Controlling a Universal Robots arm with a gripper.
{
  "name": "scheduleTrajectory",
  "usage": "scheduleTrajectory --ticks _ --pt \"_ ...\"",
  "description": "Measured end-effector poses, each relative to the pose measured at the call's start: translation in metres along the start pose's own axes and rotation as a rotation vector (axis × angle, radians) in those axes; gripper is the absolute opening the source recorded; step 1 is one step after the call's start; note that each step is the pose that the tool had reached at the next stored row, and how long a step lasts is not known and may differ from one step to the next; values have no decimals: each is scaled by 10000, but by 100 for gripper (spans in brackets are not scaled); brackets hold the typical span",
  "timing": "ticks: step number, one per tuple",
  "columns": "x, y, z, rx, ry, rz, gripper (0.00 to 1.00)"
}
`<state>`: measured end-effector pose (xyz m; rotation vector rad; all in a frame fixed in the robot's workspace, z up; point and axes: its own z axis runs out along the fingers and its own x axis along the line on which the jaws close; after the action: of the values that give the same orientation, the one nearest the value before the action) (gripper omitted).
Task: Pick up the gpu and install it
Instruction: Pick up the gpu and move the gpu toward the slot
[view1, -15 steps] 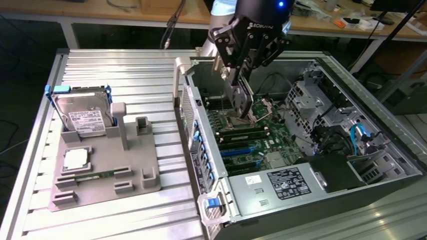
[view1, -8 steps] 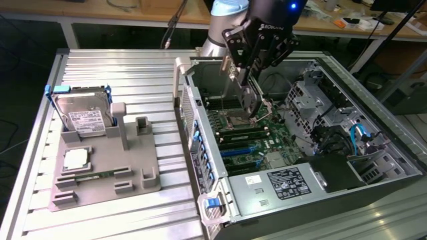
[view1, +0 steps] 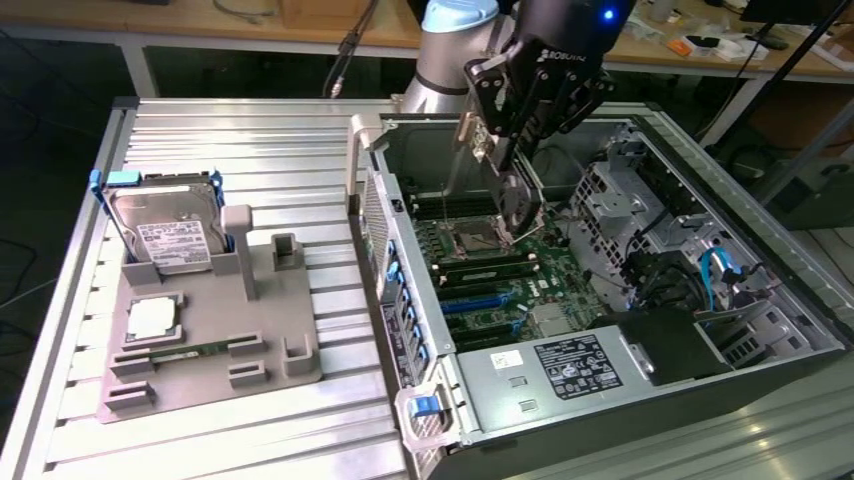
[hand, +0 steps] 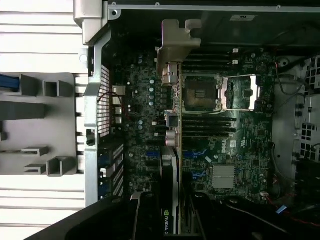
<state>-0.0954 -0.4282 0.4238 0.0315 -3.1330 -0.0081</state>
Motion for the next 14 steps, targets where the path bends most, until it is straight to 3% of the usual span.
scheduleTrajectory --ticks 14 --pt "-343 -7 8 -1 0 0 27"
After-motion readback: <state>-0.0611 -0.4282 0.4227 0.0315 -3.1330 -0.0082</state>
